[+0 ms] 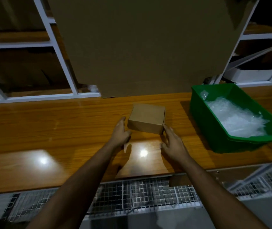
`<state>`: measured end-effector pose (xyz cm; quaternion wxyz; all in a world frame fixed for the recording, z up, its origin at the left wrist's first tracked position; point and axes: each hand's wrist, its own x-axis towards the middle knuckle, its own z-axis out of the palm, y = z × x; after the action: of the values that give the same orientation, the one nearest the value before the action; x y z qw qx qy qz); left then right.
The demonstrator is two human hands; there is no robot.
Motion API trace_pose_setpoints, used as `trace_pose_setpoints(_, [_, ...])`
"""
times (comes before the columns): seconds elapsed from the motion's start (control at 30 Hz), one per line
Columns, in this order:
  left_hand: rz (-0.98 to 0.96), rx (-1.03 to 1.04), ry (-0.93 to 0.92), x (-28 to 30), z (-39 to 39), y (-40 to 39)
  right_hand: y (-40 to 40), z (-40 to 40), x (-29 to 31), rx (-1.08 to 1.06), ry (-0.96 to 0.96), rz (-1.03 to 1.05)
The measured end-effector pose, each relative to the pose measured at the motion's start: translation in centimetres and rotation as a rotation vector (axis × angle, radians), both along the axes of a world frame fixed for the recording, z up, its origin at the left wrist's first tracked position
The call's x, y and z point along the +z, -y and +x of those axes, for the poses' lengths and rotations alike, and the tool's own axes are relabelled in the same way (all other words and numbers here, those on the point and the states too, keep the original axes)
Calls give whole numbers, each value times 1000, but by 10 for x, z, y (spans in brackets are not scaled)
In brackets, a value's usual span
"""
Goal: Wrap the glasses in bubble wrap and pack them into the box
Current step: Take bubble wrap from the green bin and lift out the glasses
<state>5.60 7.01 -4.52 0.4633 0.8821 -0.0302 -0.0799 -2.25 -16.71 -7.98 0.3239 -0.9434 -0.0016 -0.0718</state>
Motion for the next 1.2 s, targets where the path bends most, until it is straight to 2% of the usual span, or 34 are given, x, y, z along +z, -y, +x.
trace_pose_setpoints(0.17, [-203, -26, -67, -9, -4, 12, 2, 10, 3, -21, -39, 45])
trace_pose_setpoints(0.23, [-281, 13, -52, -16, -7, 16, 4, 15, 4, 1, -29, 101])
trace_pose_setpoints(0.37, [-278, 95, -4, -30, -22, 28, 13, 12, -4, 48, -36, 215])
trace_pose_setpoints(0.5, [-421, 209, -22, -38, -56, 47, 31, -3, -10, 60, -11, 350])
trace_pose_setpoints(0.67, [-548, 312, -33, -48, -88, 59, 51, -13, -13, 89, -24, 358])
trace_pose_setpoints(0.77, [-451, 272, 12, -41, -101, 59, 56, -13, -13, 129, 55, 333])
trace_pose_setpoints(0.9, [-37, 152, 232, -40, -90, 42, 50, -3, -9, 185, 219, -7])
trace_pose_setpoints(0.97, [53, 108, 255, -36, -79, 36, 44, 7, -5, 245, 238, -62])
trace_pose_setpoints(1.03, [87, 97, 249, -31, -68, 33, 39, 15, 0, 186, 183, -51])
trace_pose_setpoints(1.1, [84, 126, 229, -26, -62, 32, 36, 20, 7, -4, 5, 111])
trace_pose_setpoints(1.2, [-80, 163, 213, -24, -63, 35, 32, 18, 8, -157, -195, 267])
